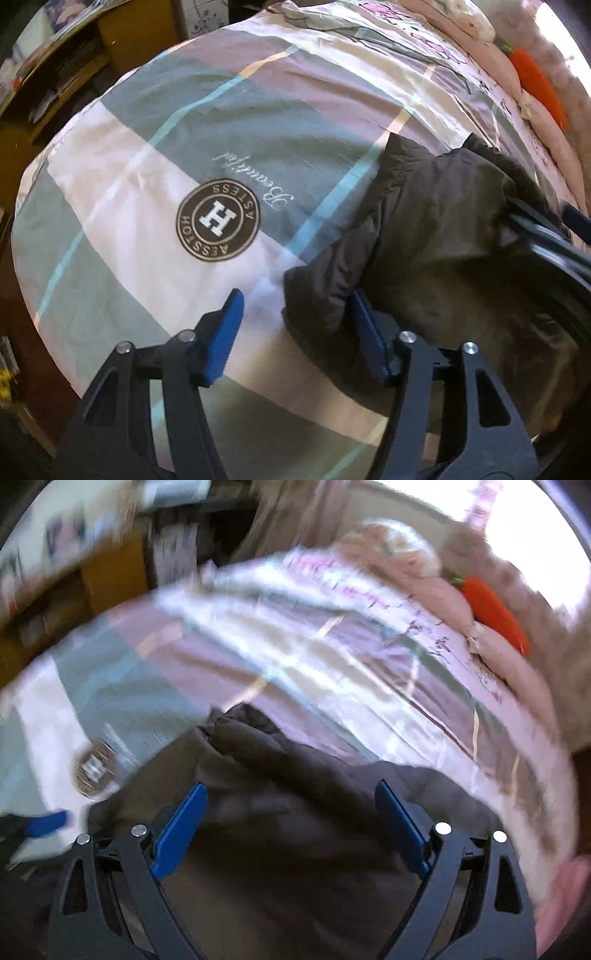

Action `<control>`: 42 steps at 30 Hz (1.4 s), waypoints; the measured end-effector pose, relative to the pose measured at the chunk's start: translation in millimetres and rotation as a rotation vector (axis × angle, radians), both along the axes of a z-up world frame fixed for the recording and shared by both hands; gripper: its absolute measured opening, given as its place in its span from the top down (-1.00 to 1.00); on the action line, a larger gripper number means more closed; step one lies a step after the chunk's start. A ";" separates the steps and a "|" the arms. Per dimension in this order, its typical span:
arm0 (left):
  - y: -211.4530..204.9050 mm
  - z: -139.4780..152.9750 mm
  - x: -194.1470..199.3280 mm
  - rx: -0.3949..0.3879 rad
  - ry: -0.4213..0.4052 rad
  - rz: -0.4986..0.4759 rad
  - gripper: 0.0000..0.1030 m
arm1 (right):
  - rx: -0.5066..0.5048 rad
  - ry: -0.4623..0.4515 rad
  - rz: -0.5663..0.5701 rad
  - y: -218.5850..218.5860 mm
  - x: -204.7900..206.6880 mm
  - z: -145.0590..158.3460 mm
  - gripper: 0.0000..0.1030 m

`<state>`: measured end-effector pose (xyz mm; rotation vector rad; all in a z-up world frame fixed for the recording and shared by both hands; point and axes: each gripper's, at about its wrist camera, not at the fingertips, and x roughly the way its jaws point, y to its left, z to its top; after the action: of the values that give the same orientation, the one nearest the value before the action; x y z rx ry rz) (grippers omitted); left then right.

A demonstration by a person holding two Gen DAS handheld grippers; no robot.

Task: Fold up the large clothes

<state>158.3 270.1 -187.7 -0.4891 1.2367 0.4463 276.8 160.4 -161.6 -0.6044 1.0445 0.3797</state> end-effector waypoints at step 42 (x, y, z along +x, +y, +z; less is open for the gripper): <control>-174.9 57.3 26.6 0.159 -0.251 -0.400 0.12 | 0.470 -0.272 -0.843 -395.6 -49.4 47.0 -0.49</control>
<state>184.9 95.2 -130.5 -0.1481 1.0142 0.1353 227.4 -235.2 -114.6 0.2234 0.8196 -0.2002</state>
